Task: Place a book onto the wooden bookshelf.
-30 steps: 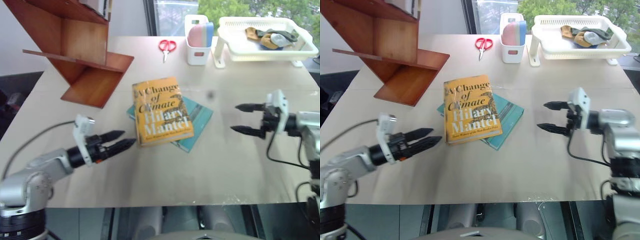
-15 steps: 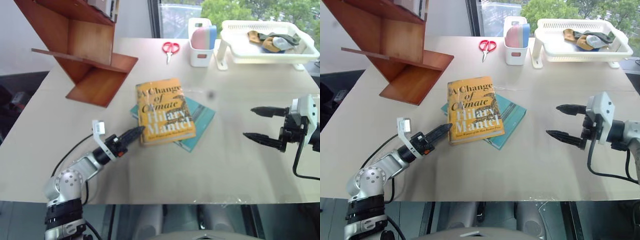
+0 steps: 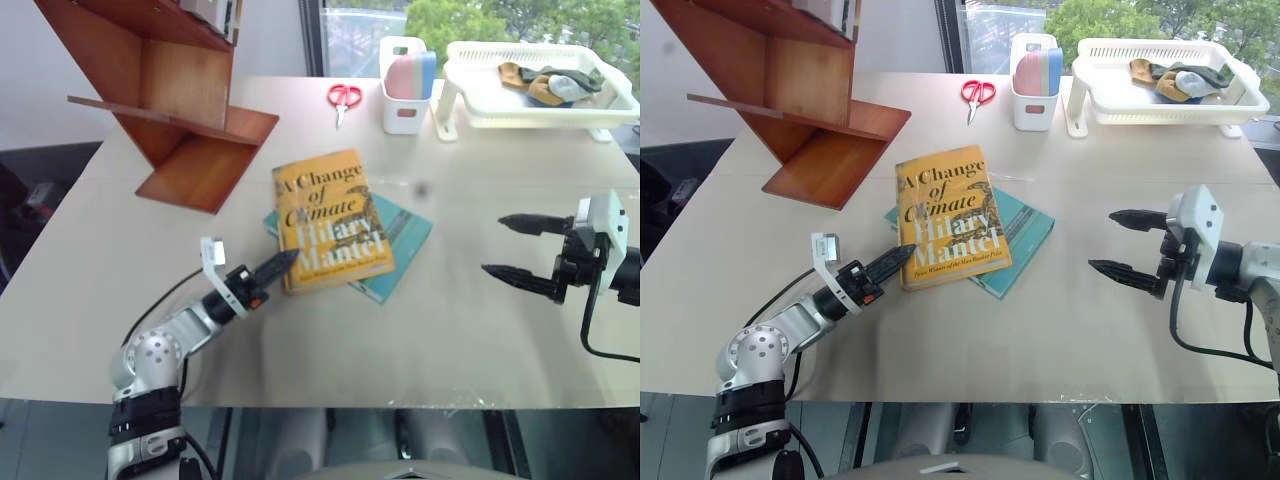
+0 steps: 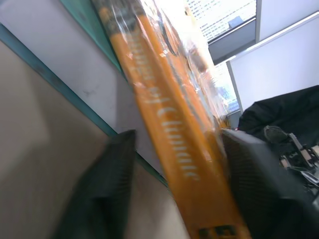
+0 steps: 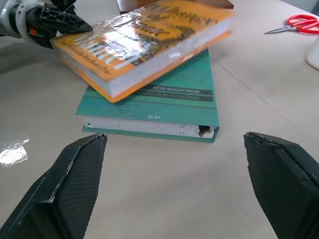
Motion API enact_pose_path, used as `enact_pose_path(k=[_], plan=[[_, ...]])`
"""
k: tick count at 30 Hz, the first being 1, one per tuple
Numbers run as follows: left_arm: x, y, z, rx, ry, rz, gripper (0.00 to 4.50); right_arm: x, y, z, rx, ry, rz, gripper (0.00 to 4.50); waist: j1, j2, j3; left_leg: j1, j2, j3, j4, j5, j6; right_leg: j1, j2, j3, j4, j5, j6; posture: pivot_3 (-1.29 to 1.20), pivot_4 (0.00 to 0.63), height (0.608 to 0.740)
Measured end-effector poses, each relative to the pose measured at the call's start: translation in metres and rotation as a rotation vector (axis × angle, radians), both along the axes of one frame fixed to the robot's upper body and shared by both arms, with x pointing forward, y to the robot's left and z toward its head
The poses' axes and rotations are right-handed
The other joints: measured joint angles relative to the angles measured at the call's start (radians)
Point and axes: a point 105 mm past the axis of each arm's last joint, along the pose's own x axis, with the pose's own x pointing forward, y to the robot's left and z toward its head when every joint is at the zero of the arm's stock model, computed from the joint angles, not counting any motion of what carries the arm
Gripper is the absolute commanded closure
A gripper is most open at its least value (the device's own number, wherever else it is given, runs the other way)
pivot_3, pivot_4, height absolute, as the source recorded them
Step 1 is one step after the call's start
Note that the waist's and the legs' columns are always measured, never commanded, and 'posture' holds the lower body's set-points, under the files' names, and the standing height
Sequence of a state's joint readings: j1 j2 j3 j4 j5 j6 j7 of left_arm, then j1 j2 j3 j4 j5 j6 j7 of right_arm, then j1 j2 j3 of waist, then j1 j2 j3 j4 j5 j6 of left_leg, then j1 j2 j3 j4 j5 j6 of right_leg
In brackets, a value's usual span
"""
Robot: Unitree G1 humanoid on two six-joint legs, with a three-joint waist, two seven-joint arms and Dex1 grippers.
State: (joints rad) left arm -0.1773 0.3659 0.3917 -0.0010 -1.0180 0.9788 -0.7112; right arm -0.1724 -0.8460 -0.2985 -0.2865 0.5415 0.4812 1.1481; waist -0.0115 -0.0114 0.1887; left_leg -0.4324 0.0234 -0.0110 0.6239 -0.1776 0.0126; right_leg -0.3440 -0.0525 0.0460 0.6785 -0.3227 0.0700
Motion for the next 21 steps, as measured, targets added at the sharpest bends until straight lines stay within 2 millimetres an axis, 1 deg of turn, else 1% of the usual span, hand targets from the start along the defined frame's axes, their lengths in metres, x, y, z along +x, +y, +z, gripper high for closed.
enact_pose_path(k=[1, 2, 4, 8, 12, 15, 17, 20, 21], plan=[[-0.002, -0.001, 0.001, -0.005, -0.003, -0.009, 3.79, 0.0, 0.001, -0.001, -0.001, 0.002, 0.006, 0.0, 0.0, 0.0, 0.0, 0.0, 0.0, 0.0, 0.0, 0.0, 0.0, 0.0, 0.0, 0.0, 0.0, 0.0, 0.0, 0.0, 0.15, 0.74], [-0.004, -0.003, 0.003, -0.007, -0.003, -0.016, 4.06, 0.0, 0.002, -0.001, -0.002, 0.002, 0.008, 0.0, 0.001, 0.0, 0.0, 0.0, 0.0, 0.0, 0.0, 0.0, 0.0, 0.0, 0.0, 0.0, 0.0, 0.0, 0.0, 0.0, 0.15, 0.74], [-0.01, -0.007, 0.005, -0.011, -0.002, -0.031, 4.34, 0.0, 0.002, -0.001, -0.002, 0.001, 0.009, 0.0, 0.0, 0.0, 0.0, 0.0, 0.0, 0.0, 0.0, 0.0, 0.0, 0.0, 0.0, 0.0, 0.0, 0.0, 0.0, 0.0, 0.15, 0.74], [-0.026, -0.017, 0.005, -0.025, 0.03, -0.054, 4.36, 0.0, 0.002, -0.002, -0.002, -0.003, 0.012, 0.0, 0.0, 0.0, 0.0, 0.0, 0.0, 0.0, 0.0, 0.0, 0.0, 0.0, 0.0, 0.0, 0.0, 0.0, 0.0, 0.0, 0.15, 0.74], [-0.042, -0.03, 0.013, -0.059, 0.035, -0.074, 4.37, 0.0, 0.002, -0.002, -0.002, -0.008, 0.012, 0.0, 0.0, 0.0, 0.0, 0.0, 0.0, 0.0, 0.0, 0.0, 0.0, 0.0, -0.001, 0.0, 0.0, 0.0, 0.0, 0.0, 0.15, 0.74], [-0.05, -0.035, 0.014, -0.065, 0.061, -0.043, 4.37, 0.0, 0.001, -0.004, -0.001, -0.001, 0.009, 0.0, 0.0, 0.0, 0.0, 0.0, 0.0, 0.0, 0.0, 0.0, 0.0, 0.0, -0.001, 0.001, -0.001, 0.0, 0.0, 0.0, 0.15, 0.74], [-0.052, -0.036, 0.011, -0.055, 0.091, -0.006, 4.37, -0.001, 0.001, -0.005, 0.001, 0.001, 0.008, 0.0, 0.001, 0.0, 0.0, 0.0, 0.0, 0.0, 0.0, 0.0, 0.0, 0.0, -0.001, 0.001, 0.0, 0.0, 0.0, 0.0, 0.15, 0.74], [-0.047, -0.034, 0.006, -0.046, 0.135, 0.088, 4.37, 0.0, 0.001, -0.004, 0.0, -0.007, 0.01, 0.0, 0.001, 0.0, 0.0, 0.0, 0.0, 0.0, 0.0, 0.0, 0.0, 0.0, 0.0, 0.001, -0.001, 0.0, 0.0, 0.0, 0.15, 0.74], [-0.047, -0.034, 0.006, -0.04, 0.139, 0.094, 4.37, 0.0, 0.001, -0.004, 0.0, -0.008, 0.011, 0.0, 0.002, 0.0, 0.0, 0.0, 0.0, 0.0, 0.0, 0.0, 0.0, 0.0, 0.0, 0.001, 0.0, 0.0, 0.0, 0.0, 0.15, 0.74]])
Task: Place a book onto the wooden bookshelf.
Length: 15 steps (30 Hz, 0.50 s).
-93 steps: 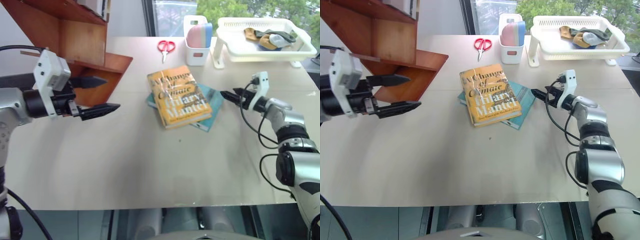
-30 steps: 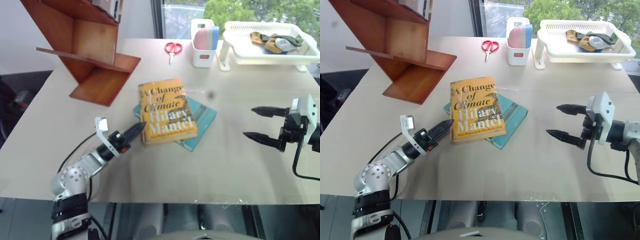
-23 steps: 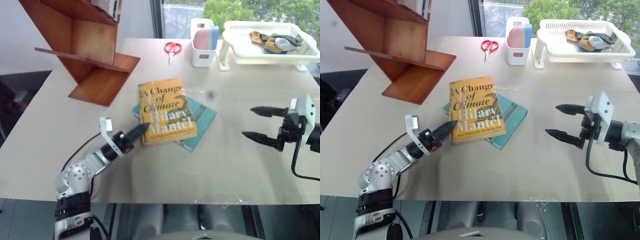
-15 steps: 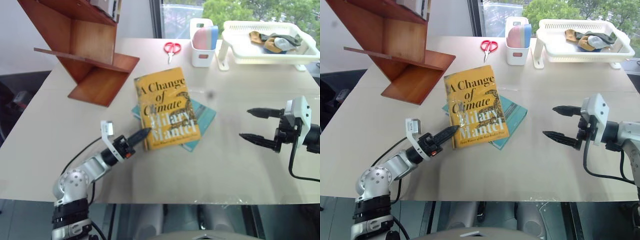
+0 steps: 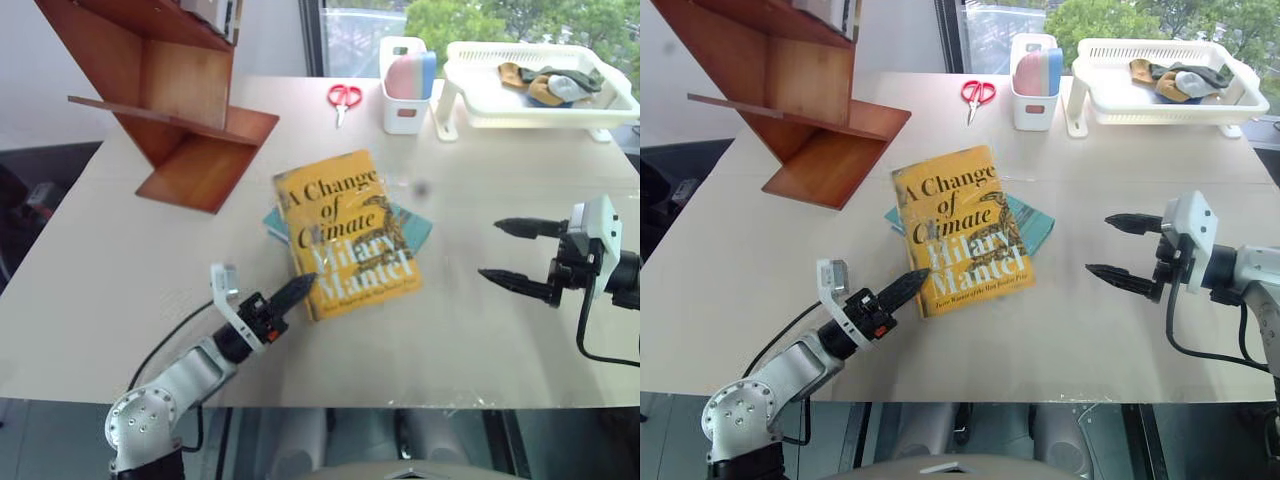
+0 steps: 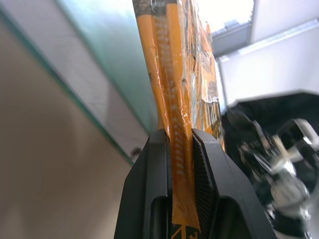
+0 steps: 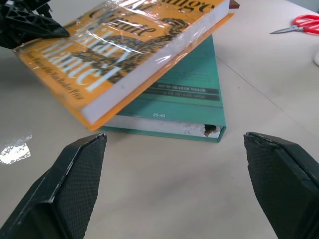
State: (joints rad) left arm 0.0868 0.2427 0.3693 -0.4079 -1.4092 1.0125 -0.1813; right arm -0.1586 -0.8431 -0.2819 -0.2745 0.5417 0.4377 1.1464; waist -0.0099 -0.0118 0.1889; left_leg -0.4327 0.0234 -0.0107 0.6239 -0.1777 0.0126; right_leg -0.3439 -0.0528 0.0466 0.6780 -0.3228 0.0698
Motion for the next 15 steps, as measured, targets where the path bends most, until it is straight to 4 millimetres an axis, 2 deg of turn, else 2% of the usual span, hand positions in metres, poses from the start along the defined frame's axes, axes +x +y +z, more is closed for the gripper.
enact_pose_path(k=[1, 3, 5, 6, 7, 8, 12, 15], plan=[[0.001, 0.0, -0.001, 0.009, 0.01, 0.012, 3.37, 0.0, 0.0, 0.0, 0.0, -0.002, 0.001, 0.0, 0.0, 0.0, 0.0, 0.0, 0.0, 0.0, 0.0, 0.0, 0.0, 0.0, 0.0, 0.0, 0.0, 0.0, 0.0, 0.0, 0.15, 0.74], [0.003, -0.001, -0.002, 0.015, 0.023, 0.027, 2.68, 0.001, -0.001, -0.001, 0.003, 0.004, -0.001, 0.0, 0.0, 0.0, 0.0, 0.0, 0.0, 0.0, 0.0, 0.0, 0.0, 0.0, 0.0, 0.0, 0.0, 0.0, 0.0, 0.0, 0.15, 0.74], [0.002, -0.004, -0.001, 0.006, 0.031, 0.01, 1.51, 0.002, -0.001, -0.003, 0.004, 0.011, -0.001, 0.0, 0.0, 0.0, 0.0, 0.0, 0.0, 0.0, 0.0, 0.0, 0.0, 0.0, 0.0, 0.0, 0.0, 0.0, 0.0, 0.0, 0.15, 0.74], [0.0, -0.006, 0.0, -0.005, 0.035, -0.011, 1.19, 0.002, 0.0, -0.003, 0.004, 0.01, 0.001, 0.0, 0.0, 0.0, 0.0, 0.0, 0.0, 0.0, 0.0, 0.0, 0.0, 0.0, 0.0, 0.0, 0.0, 0.0, 0.0, 0.0, 0.15, 0.74], [-0.003, -0.009, 0.001, -0.017, 0.042, -0.035, 0.59, 0.002, 0.0, -0.002, 0.004, 0.007, 0.002, 0.0, 0.0, 0.0, 0.0, 0.0, 0.0, 0.0, 0.0, 0.0, 0.0, 0.0, 0.0, 0.0, 0.0, 0.0, 0.0, 0.0, 0.15, 0.74], [-0.005, -0.011, 0.002, -0.027, 0.048, -0.052, 0.32, 0.002, 0.0, -0.001, 0.004, 0.004, 0.003, 0.0, 0.0, 0.0, 0.0, 0.0, 0.0, 0.0, 0.0, 0.0, 0.0, 0.0, 0.0, 0.0, 0.0, 0.0, 0.0, 0.0, 0.15, 0.74], [-0.007, -0.006, 0.003, -0.036, 0.069, -0.05, 0.32, 0.003, 0.0, 0.0, 0.004, -0.001, 0.004, 0.0, -0.001, 0.0, 0.0, 0.0, 0.0, 0.0, 0.0, 0.0, 0.0, 0.0, 0.0, 0.0, 0.0, 0.0, 0.0, 0.0, 0.15, 0.74], [0.001, 0.005, -0.002, -0.034, 0.1, -0.012, 0.32, 0.003, 0.0, 0.0, 0.004, -0.002, 0.002, 0.0, 0.0, 0.0, 0.0, 0.0, 0.0, 0.0, 0.0, 0.0, 0.0, 0.0, 0.0, 0.0, 0.0, 0.0, 0.0, 0.0, 0.15, 0.74]])
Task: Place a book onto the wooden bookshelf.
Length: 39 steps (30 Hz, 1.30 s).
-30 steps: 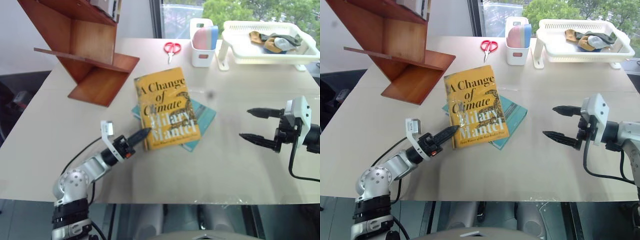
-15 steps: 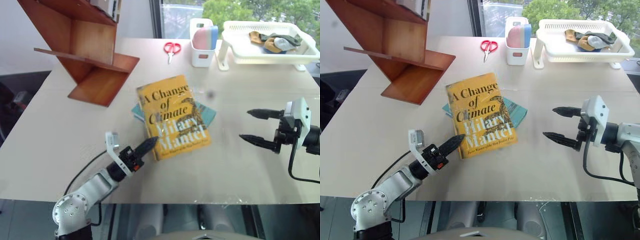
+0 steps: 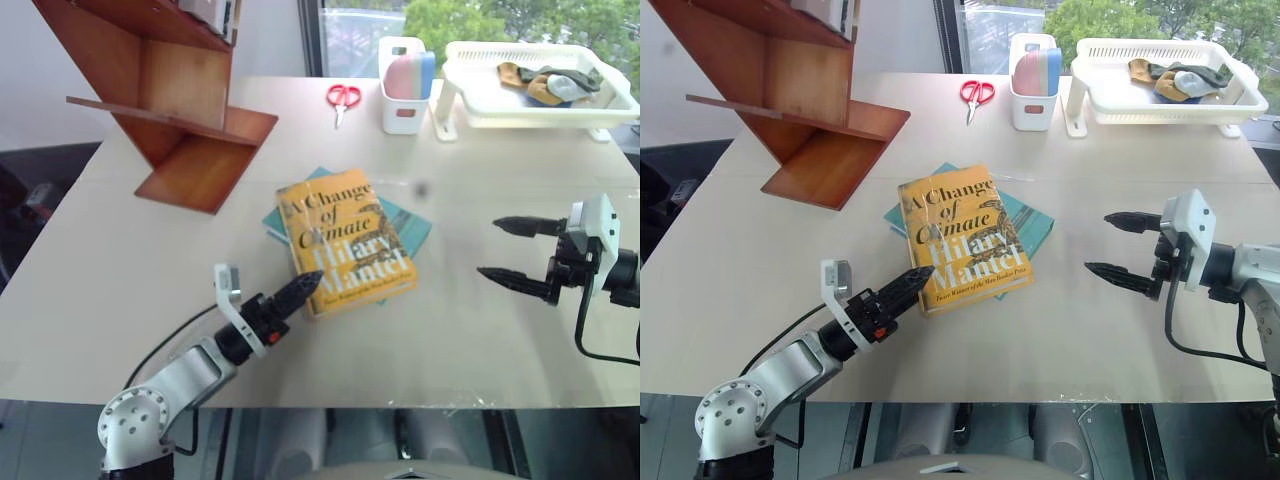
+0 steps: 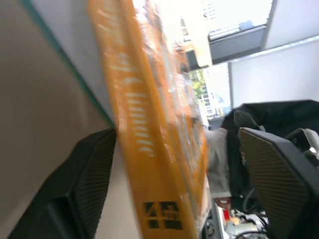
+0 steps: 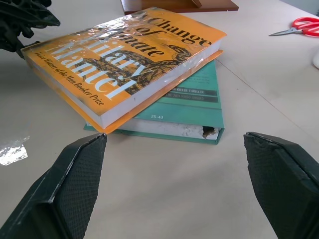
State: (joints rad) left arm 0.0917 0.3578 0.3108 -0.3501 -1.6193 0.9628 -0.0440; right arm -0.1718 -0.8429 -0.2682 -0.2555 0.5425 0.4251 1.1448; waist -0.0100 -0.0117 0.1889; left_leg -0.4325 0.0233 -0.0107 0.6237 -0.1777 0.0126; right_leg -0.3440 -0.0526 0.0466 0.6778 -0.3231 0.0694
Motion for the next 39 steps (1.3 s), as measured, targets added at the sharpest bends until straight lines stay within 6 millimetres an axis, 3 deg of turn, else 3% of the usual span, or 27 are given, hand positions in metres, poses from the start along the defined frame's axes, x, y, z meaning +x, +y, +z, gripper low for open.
enact_pose_path(k=[7, 17, 22, 25, 29, 32, 34, 39], plan=[[0.025, 0.012, 0.009, -0.056, 0.001, 0.023, 0.32, -0.002, 0.003, 0.003, 0.045, 0.019, 0.015, 0.0, 0.002, 0.0, 0.0, 0.0, 0.0, 0.0, 0.0, 0.0, 0.0, 0.0, 0.0, 0.0, 0.0, 0.0, 0.0, 0.0, 0.15, 0.74], [0.057, 0.01, 0.018, -0.074, -0.012, -0.071, 0.32, -0.034, 0.01, 0.018, 0.123, 0.101, 0.158, 0.0, 0.001, 0.0, 0.0, -0.001, -0.001, 0.0, 0.0, 0.0, 0.0, 0.0, 0.001, -0.001, 0.0, 0.0, 0.0, 0.0, 0.15, 0.74], [0.064, 0.01, 0.017, -0.081, -0.006, -0.109, 0.32, -0.042, 0.012, 0.021, 0.122, 0.121, 0.196, 0.0, 0.0, 0.0, 0.0, -0.001, -0.001, 0.0, 0.0, 0.0, 0.0, 0.0, 0.001, 0.0, -0.001, 0.0, 0.0, 0.0, 0.15, 0.74], [0.066, 0.009, 0.012, -0.097, 0.027, -0.13, 1.14, -0.043, 0.011, 0.019, 0.122, 0.132, 0.194, 0.0, 0.0, 0.0, 0.0, -0.001, -0.001, 0.0, 0.0, 0.0, 0.0, 0.0, 0.001, 0.0, -0.001, 0.0, 0.0, 0.0, 0.15, 0.74], [0.063, 0.008, 0.009, -0.096, 0.045, -0.155, 3.12, -0.043, 0.011, 0.019, 0.121, 0.132, 0.194, 0.0, 0.0, -0.001, 0.0, -0.001, 0.0, 0.0, 0.0, 0.0, 0.0, 0.0, 0.0, -0.001, -0.001, 0.0, 0.0, 0.0, 0.15, 0.74], [0.056, 0.007, 0.008, -0.115, 0.051, -0.184, 3.96, -0.043, 0.011, 0.018, 0.119, 0.13, 0.193, 0.0, -0.001, -0.001, 0.0, -0.001, 0.0, 0.0, -0.001, 0.0, 0.0, 0.0, 0.0, 0.0, -0.001, 0.0, 0.0, 0.0, 0.15, 0.74], [0.049, 0.006, 0.009, -0.124, 0.05, -0.198, 4.16, -0.044, 0.011, 0.018, 0.119, 0.13, 0.192, 0.0, -0.001, -0.001, 0.0, -0.001, 0.0, 0.0, -0.001, 0.0, 0.0, 0.0, 0.0, 0.0, -0.001, 0.0, 0.0, 0.0, 0.15, 0.74], [0.036, 0.009, 0.017, -0.139, 0.039, -0.195, 4.18, -0.043, 0.011, 0.018, 0.115, 0.121, 0.192, 0.0, -0.001, -0.001, 0.0, -0.001, 0.0, 0.0, -0.001, 0.0, 0.0, 0.0, -0.001, 0.0, -0.001, 0.0, 0.0, 0.0, 0.15, 0.74]])
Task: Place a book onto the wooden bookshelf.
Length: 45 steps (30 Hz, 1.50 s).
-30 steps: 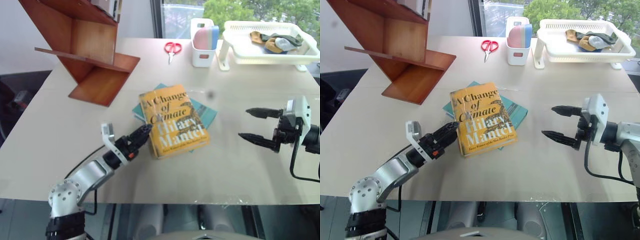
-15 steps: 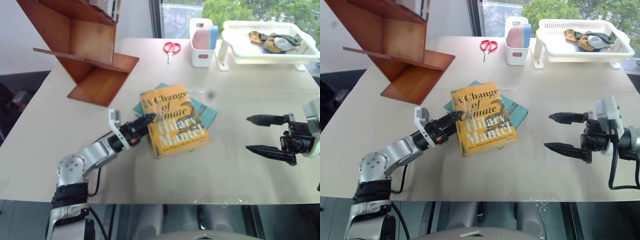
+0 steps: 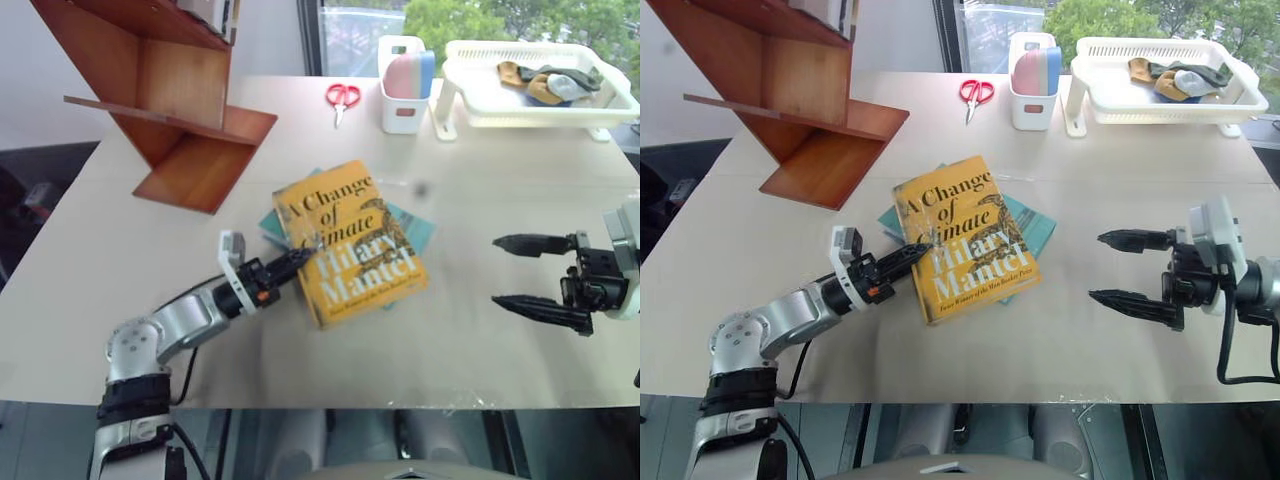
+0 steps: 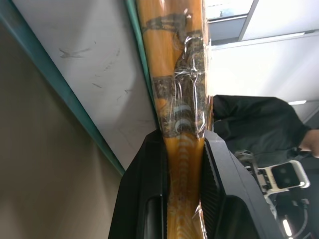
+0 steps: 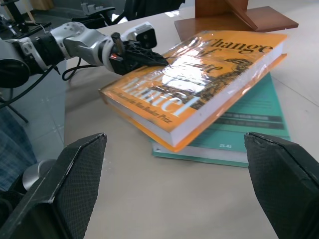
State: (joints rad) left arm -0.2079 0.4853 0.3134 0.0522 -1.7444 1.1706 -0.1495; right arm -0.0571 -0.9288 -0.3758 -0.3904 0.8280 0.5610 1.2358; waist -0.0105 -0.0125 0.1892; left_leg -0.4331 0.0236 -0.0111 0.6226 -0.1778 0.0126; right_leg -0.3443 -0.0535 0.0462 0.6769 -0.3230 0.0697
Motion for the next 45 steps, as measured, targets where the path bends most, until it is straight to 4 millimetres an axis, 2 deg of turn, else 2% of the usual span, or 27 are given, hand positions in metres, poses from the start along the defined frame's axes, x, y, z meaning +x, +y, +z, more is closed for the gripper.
enact_pose_path(k=[3, 7, 8, 10, 17, 18, 21, 22, 26, 32, 39, 45], plan=[[-0.006, 0.002, 0.007, 0.008, -0.013, 0.011, 4.18, 0.003, -0.001, 0.001, 0.002, -0.007, -0.007, 0.0, 0.0, 0.0, 0.0, 0.0, 0.0, 0.0, 0.0, 0.0, 0.0, 0.0, -0.001, 0.0, 0.0, 0.0, 0.0, 0.0, 0.15, 0.74], [-0.005, 0.006, 0.009, 0.025, -0.03, 0.063, 4.18, 0.007, 0.0, 0.005, 0.002, -0.035, -0.003, 0.0, 0.001, 0.0, 0.0, 0.0, 0.0, 0.0, 0.0, 0.0, 0.0, 0.0, -0.001, 0.0, -0.001, 0.0, 0.0, 0.0, 0.15, 0.74], [-0.004, 0.006, 0.006, 0.042, -0.028, 0.075, 3.2, 0.009, -0.001, 0.004, 0.002, -0.033, -0.004, 0.0, 0.001, 0.0, 0.0, 0.0, -0.001, 0.0, 0.0, 0.0, 0.0, 0.0, -0.001, 0.0, -0.001, 0.0, 0.0, 0.0, 0.15, 0.74], [-0.003, 0.005, 0.0, 0.054, -0.013, 0.09, 2.56, 0.011, 0.0, 0.004, 0.0, -0.03, -0.003, 0.0, 0.001, 0.0, 0.0, 0.0, -0.001, 0.001, -0.001, 0.0, 0.0, 0.0, -0.001, 0.0, -0.001, 0.0, 0.0, 0.0, 0.15, 0.74], [-0.005, 0.005, -0.014, 0.07, 0.043, 0.113, 2.56, 0.013, 0.0, 0.004, -0.005, -0.043, 0.001, 0.0, 0.002, 0.0, 0.0, 0.0, -0.001, 0.0, -0.003, 0.0, 0.0, 0.0, -0.001, 0.0, -0.004, 0.0, 0.0, 0.0, 0.15, 0.74], [-0.006, 0.005, -0.014, 0.066, 0.044, 0.112, 3.08, 0.013, 0.0, 0.004, -0.005, -0.043, 0.001, 0.0, 0.002, 0.0, 0.0, 0.0, -0.001, 0.0, -0.003, 0.0, 0.0, 0.0, -0.001, 0.0, -0.004, 0.0, 0.0, 0.0, 0.15, 0.74], [-0.008, 0.004, -0.012, 0.032, 0.044, 0.102, 4.13, 0.013, -0.001, 0.003, -0.005, -0.04, 0.0, 0.0, 0.002, 0.0, 0.0, 0.0, -0.001, 0.0, -0.004, 0.0, 0.0, 0.0, -0.001, 0.0, -0.004, 0.0, 0.0, 0.0, 0.15, 0.74], [-0.01, 0.003, -0.009, 0.012, 0.035, 0.095, 4.29, 0.013, -0.001, 0.003, -0.006, -0.039, 0.0, 0.0, 0.001, 0.0, 0.0, 0.0, -0.001, 0.0, -0.004, 0.0, 0.0, 0.0, -0.001, 0.0, -0.004, 0.0, 0.0, 0.0, 0.15, 0.74], [-0.019, 0.004, 0.0, -0.026, 0.016, 0.082, 4.34, 0.012, -0.001, 0.002, -0.005, -0.035, -0.005, 0.0, 0.0, 0.0, 0.0, 0.0, -0.001, 0.0, -0.004, 0.0, 0.0, 0.0, -0.001, 0.0, -0.004, 0.0, 0.0, 0.0, 0.15, 0.74], [-0.022, 0.003, -0.005, -0.011, 0.03, 0.093, 4.36, 0.015, -0.001, 0.002, -0.007, -0.051, -0.013, 0.0, 0.001, 0.0, 0.0, 0.0, -0.001, 0.001, -0.004, 0.0, 0.0, 0.0, -0.001, 0.0, -0.005, 0.0, 0.0, 0.0, 0.15, 0.74], [-0.017, 0.002, -0.011, 0.039, 0.024, 0.122, 1.08, 0.018, -0.003, 0.002, -0.008, -0.055, -0.022, 0.0, 0.003, 0.0, 0.0, 0.0, -0.001, 0.001, -0.005, 0.0, 0.0, 0.0, -0.001, 0.0, -0.005, 0.0, 0.0, 0.0, 0.15, 0.74], [-0.025, 0.005, -0.018, 0.042, 0.059, 0.118, 1.08, 0.018, -0.004, 0.002, -0.011, -0.054, -0.02, 0.0, 0.0, 0.0, 0.0, 0.0, -0.001, 0.001, -0.005, 0.0, 0.0, 0.0, -0.001, 0.0, -0.005, 0.0, 0.0, 0.0, 0.15, 0.74]])
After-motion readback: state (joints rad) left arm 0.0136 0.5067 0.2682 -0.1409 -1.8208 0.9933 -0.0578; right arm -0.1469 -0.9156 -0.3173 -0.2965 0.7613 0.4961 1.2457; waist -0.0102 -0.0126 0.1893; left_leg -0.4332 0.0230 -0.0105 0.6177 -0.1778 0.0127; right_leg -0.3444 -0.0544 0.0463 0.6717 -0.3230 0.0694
